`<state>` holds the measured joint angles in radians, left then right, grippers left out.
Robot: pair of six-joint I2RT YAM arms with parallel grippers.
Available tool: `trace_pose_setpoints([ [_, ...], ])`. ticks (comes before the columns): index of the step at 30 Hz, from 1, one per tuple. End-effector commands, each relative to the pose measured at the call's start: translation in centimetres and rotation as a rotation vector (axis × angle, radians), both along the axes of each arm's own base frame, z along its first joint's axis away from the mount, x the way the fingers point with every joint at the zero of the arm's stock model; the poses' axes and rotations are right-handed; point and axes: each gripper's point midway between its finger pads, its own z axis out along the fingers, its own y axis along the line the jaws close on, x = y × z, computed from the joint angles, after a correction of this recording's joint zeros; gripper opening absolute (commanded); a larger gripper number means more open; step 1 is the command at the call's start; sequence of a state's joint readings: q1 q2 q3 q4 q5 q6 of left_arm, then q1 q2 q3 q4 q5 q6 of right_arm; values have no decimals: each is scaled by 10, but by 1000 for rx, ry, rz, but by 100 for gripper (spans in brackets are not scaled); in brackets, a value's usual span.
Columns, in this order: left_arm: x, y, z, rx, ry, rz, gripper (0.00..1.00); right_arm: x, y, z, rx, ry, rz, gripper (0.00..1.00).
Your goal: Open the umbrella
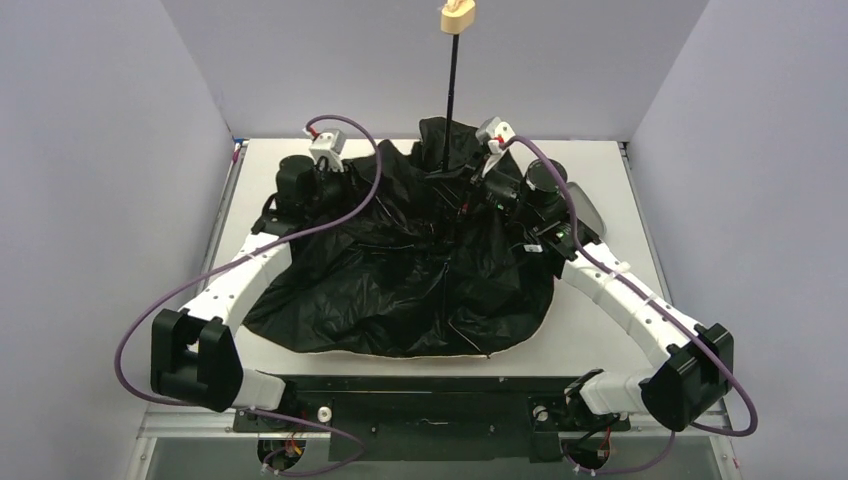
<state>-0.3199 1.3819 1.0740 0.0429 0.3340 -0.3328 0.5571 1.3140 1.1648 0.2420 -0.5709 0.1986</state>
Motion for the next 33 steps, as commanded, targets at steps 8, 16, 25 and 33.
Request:
trace_pose_setpoints([
  [8, 16, 52, 27, -20, -139, 55, 38, -8, -17, 49, 76, -134, -22, 0],
  [16, -47, 3, 137, -12, -580, -290, 52, 16, -15, 30, 44, -76, -93, 0],
  [25, -128, -95, 116, 148, -750, -731, 39, 24, -5, 28, 51, -57, -105, 0],
  [33, -181, -157, 32, 277, -658, -1020, 36, 22, 0, 37, 72, -70, -98, 0],
])
